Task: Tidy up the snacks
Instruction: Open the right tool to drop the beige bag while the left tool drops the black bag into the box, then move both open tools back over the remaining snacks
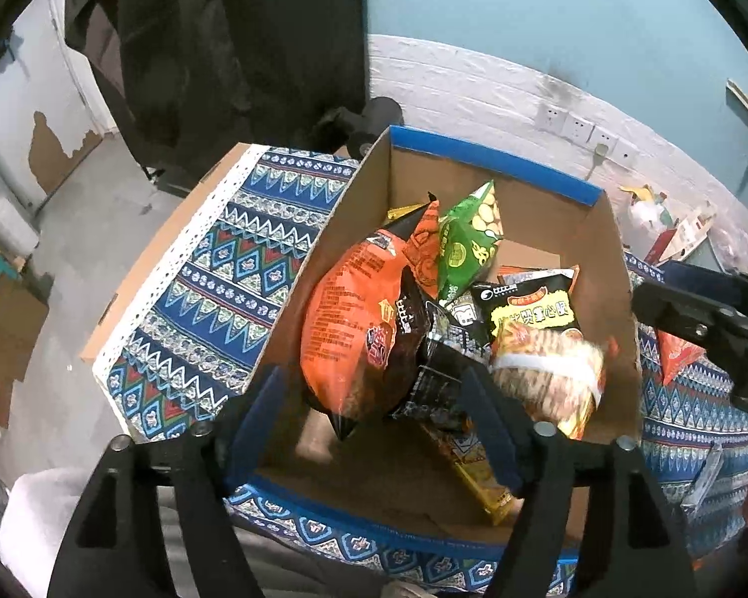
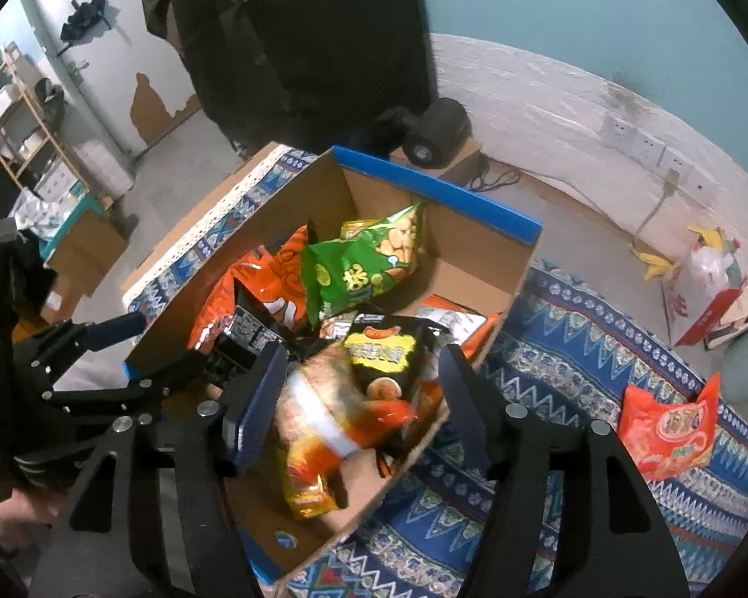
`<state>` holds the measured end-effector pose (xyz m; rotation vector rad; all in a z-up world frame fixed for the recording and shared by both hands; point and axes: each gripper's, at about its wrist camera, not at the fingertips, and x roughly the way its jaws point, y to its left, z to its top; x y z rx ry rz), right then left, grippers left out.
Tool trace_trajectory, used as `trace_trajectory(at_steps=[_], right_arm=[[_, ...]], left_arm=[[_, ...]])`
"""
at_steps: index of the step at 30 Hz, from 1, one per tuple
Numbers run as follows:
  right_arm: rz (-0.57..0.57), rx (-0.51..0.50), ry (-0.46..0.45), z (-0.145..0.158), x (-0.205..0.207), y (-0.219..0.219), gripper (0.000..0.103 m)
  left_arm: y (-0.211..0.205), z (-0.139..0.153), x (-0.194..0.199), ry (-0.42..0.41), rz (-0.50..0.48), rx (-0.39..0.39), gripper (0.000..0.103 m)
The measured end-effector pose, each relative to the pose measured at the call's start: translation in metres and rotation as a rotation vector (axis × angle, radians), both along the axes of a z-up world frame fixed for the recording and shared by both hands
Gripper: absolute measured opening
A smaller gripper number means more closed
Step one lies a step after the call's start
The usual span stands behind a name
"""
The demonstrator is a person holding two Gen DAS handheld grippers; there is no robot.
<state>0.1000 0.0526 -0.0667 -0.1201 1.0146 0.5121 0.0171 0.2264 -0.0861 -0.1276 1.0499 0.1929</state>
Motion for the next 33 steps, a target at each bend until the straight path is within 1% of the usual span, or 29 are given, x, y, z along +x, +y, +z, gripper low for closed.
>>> trace_trajectory(at_steps=[4,7,11,16,19,21,25,28,30,33], right_arm=[[-0.032,0.014,-0.001,0.007,-0.008,-0.017,0.074],[-0.056,0.004,-0.006,0.009,-0.017,-0.033,0.074],[-0.100,-0.011,0.001,0.009,-0.028,-0.060,0.074],[-0.184,-0.029,0.016,0.008,-0.042,-0.099,0.074],[-0.232,-0.034,0.025,0.007,-0.051,-0.120,0.074],[-0.261,-0.055,0.028,0.006,-0.056,-0.132,0.074],[-0.309,-0.102,0.042,-0.003,-0.069,-0.157,0.074],[-0.360,-0.112,0.062,-0.012,-0.080,-0.183,0.074],[-0.394,-0.111,0.074,-0.017,-0.086,-0.198,0.074],[-0.472,-0.090,0.111,-0.025,-0.094,-0.225,0.074]], left_arm=[[-0.008,0.006,-0.005,-0.022,-0.006,-0.002,0.081],[-0.020,0.008,-0.007,-0.045,-0.030,-0.021,0.081],[-0.046,0.010,-0.011,-0.058,-0.086,-0.022,0.081],[-0.079,0.012,-0.013,-0.054,-0.159,0.003,0.081],[-0.090,0.014,-0.018,-0.067,-0.172,-0.004,0.082],[-0.098,0.014,-0.020,-0.065,-0.180,-0.010,0.082],[-0.118,0.015,-0.022,-0.077,-0.210,0.021,0.082],[-0.134,0.012,-0.023,-0.086,-0.243,0.047,0.082],[-0.145,0.008,-0.024,-0.080,-0.258,0.065,0.082],[-0.161,0.001,-0.025,-0.065,-0.288,0.055,0.082]])
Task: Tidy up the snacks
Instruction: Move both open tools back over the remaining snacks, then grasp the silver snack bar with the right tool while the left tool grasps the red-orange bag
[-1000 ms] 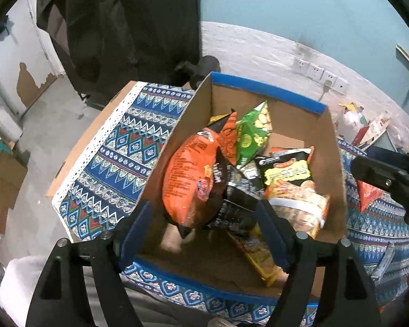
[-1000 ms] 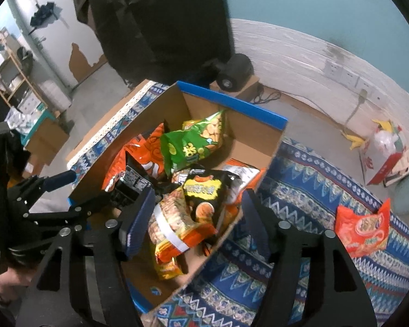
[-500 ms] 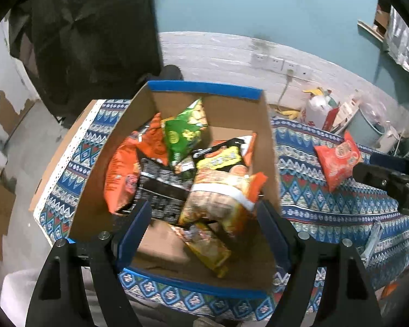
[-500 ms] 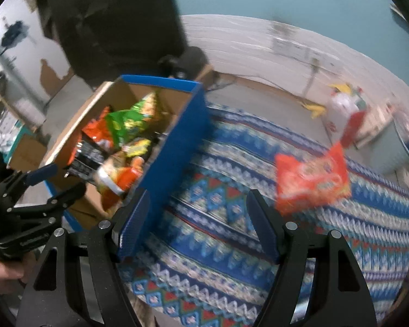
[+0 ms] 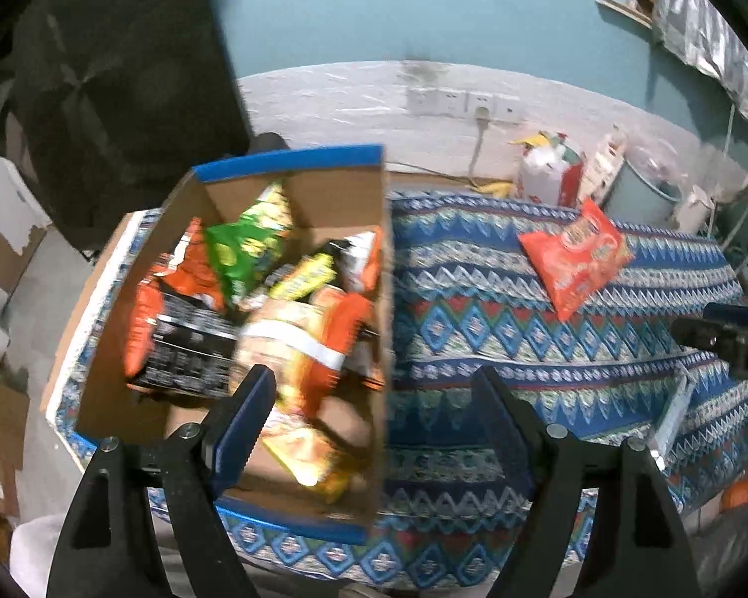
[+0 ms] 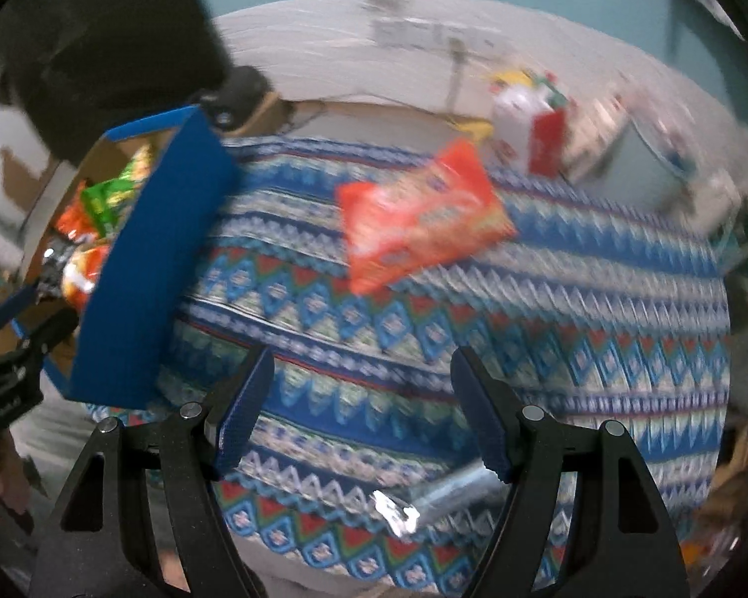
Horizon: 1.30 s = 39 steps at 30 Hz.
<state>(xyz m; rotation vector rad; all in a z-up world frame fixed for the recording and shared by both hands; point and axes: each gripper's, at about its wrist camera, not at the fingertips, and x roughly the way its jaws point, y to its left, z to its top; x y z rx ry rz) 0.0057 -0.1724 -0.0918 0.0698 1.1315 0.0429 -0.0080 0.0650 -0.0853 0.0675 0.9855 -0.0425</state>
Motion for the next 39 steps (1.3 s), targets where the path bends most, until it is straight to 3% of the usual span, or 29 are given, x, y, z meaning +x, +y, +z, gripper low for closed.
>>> trace_trajectory(at_steps=[9,17,26,28,29,34,39], right_arm=[[-0.206,0.032,0.097,-0.040,-0.030,-0.064,0.074],[-0.355,0.090,0.190,-0.083,-0.046,-0.093,0.074],[-0.409,0.081,0.246,-0.120,-0.041,-0.099,0.074],[-0.381,0.047,0.231,-0.121,-0.038,-0.093,0.068],[-0.370,0.028,0.222,-0.121,-0.038,-0.089,0.057],[-0.309,-0.021,0.192,-0.121,-0.033,-0.080,0.029],[-0.309,0.013,0.154,-0.114,-0.020,-0.103,0.027]], left_arm=[[-0.049,-0.024,-0.006,0.048,-0.091,0.007,0.082],[-0.070,-0.043,-0.003,0.068,-0.140,0.039,0.082],[-0.070,-0.062,0.008,0.123,-0.124,0.054,0.083],[-0.071,-0.063,0.011,0.131,-0.126,0.048,0.083],[-0.073,-0.064,0.013,0.133,-0.124,0.049,0.084],[-0.083,-0.062,0.022,0.132,-0.134,0.048,0.086],[-0.100,-0.057,0.035,0.121,-0.156,0.046,0.086]])
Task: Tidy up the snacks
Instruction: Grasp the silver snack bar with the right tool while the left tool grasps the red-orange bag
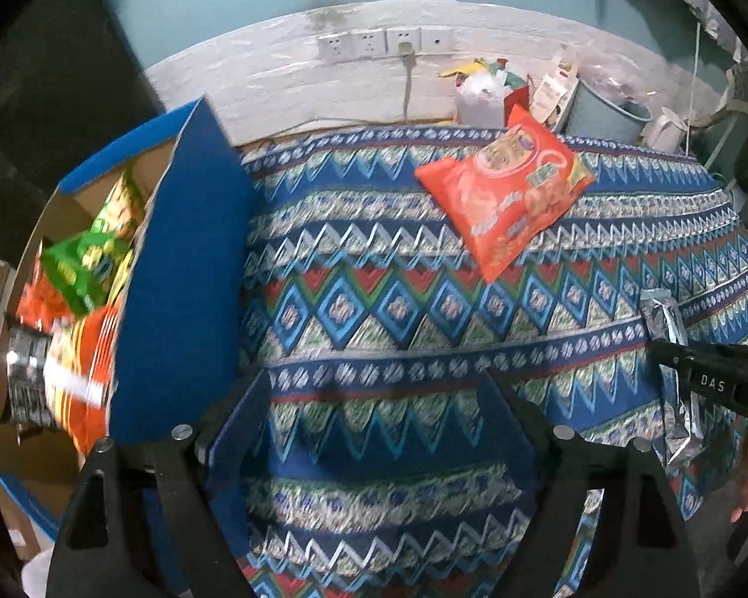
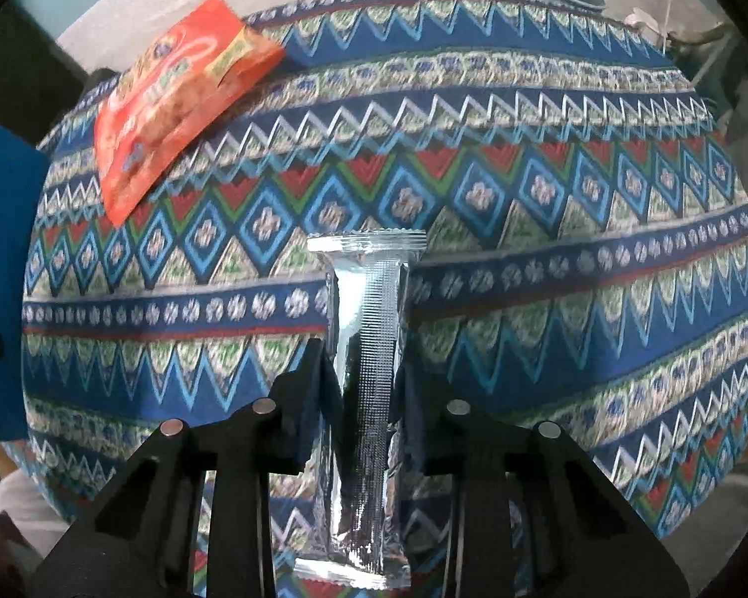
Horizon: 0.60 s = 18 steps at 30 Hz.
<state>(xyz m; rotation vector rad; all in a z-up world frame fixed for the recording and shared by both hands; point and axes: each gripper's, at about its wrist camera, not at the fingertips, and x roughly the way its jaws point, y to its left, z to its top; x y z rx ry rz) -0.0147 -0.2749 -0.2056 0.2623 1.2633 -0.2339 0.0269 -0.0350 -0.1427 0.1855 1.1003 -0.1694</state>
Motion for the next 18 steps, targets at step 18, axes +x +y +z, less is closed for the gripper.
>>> trace_trajectory(at_steps=[18], right_arm=[[0.054,-0.048,-0.246,0.068,0.052,-0.055,0.027]], left_arm=[[-0.053,-0.007,0.090,0.009,-0.109,-0.073,0.086]])
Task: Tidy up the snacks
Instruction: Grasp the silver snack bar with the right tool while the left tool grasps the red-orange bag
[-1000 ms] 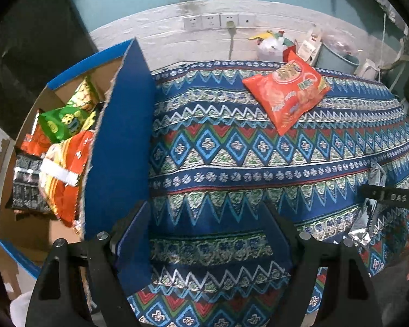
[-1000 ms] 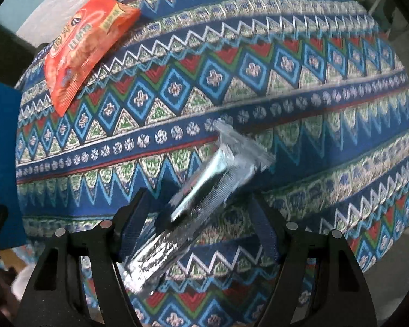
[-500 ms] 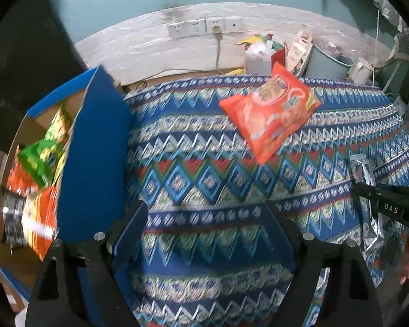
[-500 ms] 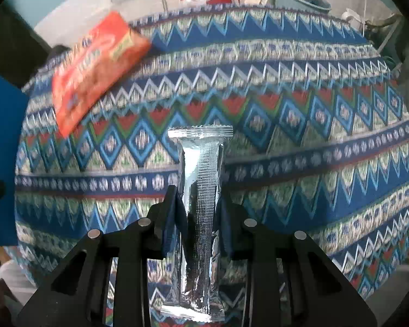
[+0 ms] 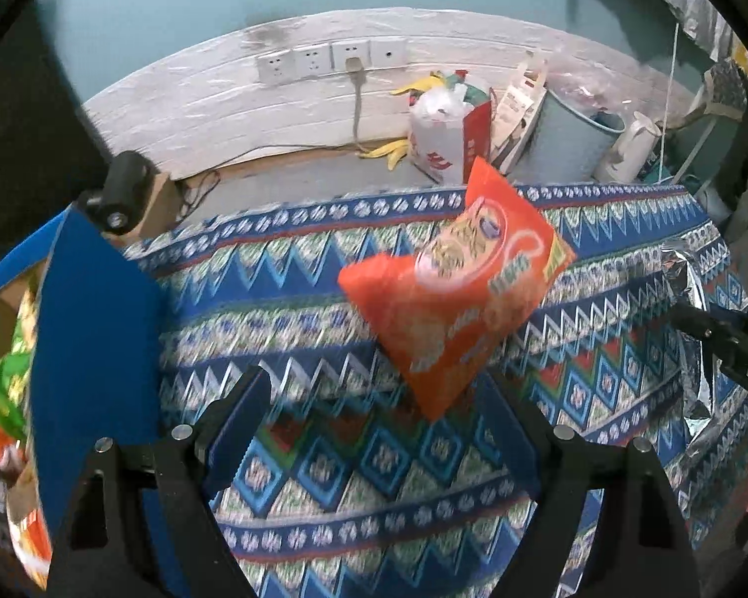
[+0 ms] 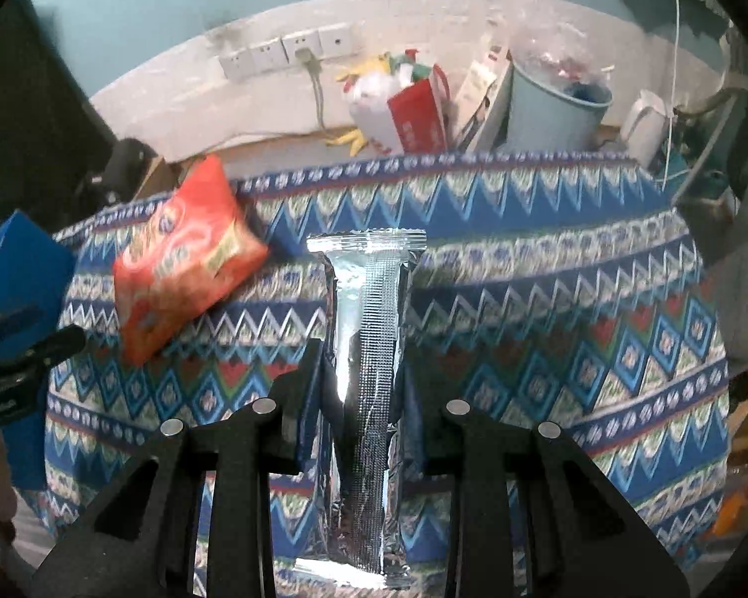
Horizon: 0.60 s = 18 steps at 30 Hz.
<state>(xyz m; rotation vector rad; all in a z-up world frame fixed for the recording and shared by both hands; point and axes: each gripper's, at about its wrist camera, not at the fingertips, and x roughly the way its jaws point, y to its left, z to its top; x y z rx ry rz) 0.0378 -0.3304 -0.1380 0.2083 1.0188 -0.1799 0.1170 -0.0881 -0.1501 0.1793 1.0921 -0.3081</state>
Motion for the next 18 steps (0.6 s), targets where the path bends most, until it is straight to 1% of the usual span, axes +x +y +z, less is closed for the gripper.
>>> trace_trajectory(at_steps=[2,4,5,11,15,18], right_arm=[[-0.007,0.012,-0.008,-0.001,-0.003,-0.008,0.027],[-0.016,0.031,-0.016,-0.001,0.000,-0.014,0.027],[-0.020,0.036,-0.017,0.000,0.002,-0.017,0.027],[-0.025,0.072,-0.024,0.001,0.013,-0.031,0.027],[-0.045,0.089,-0.040,0.004,0.016,-0.039,0.027],[-0.055,0.108,-0.047,0.006,0.017,-0.045,0.027]], left_arm=[[-0.006,0.000,0.008,-0.010,-0.024,0.002,0.086],[-0.015,0.000,0.016,-0.010,-0.074,0.008,0.086],[-0.022,-0.002,0.021,-0.005,-0.104,0.017,0.086],[-0.049,-0.009,0.035,0.017,-0.194,0.038,0.088],[-0.064,-0.024,0.039,0.077,-0.259,0.075,0.090],[-0.069,-0.030,0.040,0.064,-0.287,0.109,0.090]])
